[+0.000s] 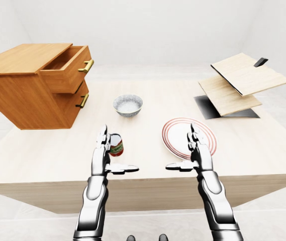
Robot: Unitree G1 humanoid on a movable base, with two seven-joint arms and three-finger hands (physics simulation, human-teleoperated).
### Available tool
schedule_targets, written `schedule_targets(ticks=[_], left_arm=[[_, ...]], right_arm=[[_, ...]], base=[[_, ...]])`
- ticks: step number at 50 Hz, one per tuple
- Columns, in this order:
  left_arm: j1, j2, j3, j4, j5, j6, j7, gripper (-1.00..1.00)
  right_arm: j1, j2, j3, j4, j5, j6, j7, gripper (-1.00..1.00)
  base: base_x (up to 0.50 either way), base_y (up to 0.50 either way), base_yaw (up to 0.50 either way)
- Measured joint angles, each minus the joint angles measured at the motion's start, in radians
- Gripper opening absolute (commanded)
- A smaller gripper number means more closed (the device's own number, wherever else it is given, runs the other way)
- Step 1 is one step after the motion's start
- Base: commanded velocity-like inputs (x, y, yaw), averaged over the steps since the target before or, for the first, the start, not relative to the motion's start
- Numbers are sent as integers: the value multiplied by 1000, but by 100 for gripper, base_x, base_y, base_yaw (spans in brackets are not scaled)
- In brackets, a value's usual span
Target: Close the top drawer of the cabinet.
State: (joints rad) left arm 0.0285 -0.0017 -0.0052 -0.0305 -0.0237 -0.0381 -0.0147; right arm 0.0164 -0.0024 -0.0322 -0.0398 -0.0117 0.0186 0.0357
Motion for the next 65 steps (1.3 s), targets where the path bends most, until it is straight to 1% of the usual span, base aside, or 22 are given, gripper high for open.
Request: schedule_targets(ticks=[3,6,11,23,37,49,65], left_arm=[[1,7,14,-24,5,16,5,100],[5,11,32,-66,-4,45,8,100],[12,21,61,-175,-28,125,9,100],[2,40,117,-444,-62,125,12,100],[-20,50,178,-640,-91,125,14,100],[-29,49,202,-705,-107,125,20,100],[-28,46,192,-718,-86,125,22,100]], right_arm=[[0,3,-11,-26,8,27,-2,100],[3,3,-21,-75,27,69,-3,100],[9,-2,-32,-180,53,69,-10,100],[-1,-20,-48,-412,89,69,-22,100],[-48,-36,-58,-590,89,69,-36,100],[-58,-38,-72,-650,91,69,-32,100],[-48,-39,-73,-673,87,69,-20,100]], base=[[0,0,0],[0,0,0],[0,0,0],[0,0,0],[0,0,0],[0,0,0],[0,2,0]])
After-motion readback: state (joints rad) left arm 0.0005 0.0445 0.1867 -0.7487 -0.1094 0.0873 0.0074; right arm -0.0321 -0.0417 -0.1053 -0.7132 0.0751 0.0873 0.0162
